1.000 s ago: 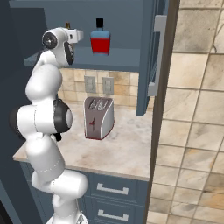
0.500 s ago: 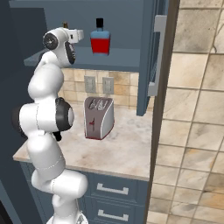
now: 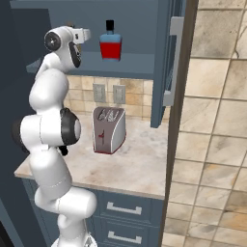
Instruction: Sort all alcoholic drinks to one cabinet, and non-alcoholic drinks to the other.
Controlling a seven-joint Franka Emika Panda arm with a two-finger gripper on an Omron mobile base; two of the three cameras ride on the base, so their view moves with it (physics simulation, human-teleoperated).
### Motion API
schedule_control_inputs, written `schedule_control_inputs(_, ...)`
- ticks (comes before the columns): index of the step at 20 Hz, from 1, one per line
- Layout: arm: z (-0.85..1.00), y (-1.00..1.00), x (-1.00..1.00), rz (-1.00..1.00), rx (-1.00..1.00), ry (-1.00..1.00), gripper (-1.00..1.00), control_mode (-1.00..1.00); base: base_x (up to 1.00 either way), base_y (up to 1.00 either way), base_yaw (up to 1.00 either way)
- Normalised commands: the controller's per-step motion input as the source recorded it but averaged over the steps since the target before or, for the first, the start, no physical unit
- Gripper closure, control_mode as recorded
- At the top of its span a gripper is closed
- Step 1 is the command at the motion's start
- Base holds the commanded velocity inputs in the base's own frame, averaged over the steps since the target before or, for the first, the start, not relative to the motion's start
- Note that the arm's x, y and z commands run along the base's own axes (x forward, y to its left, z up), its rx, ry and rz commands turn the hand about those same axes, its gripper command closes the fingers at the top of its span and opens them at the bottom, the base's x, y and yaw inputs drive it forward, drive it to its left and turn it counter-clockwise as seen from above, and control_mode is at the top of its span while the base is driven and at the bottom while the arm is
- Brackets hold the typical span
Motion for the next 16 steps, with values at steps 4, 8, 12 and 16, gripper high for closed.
schedule_control_inputs(4,0.03,0.00,-0.43,-0.01,0.00,0.00,-1.00,-1.00,0.00,0.00,0.00)
schedule_control_inputs(8,0.04,-0.05,-0.54,-0.03,0.00,0.00,-1.00,-1.00,0.00,0.00,0.00)
schedule_control_inputs(12,0.10,-0.13,-0.51,-0.05,0.00,0.00,-1.00,-1.00,0.00,0.00,0.00)
schedule_control_inputs(16,0.12,-0.15,-0.51,-0.05,0.00,0.00,-1.00,-1.00,0.00,0.00,0.00)
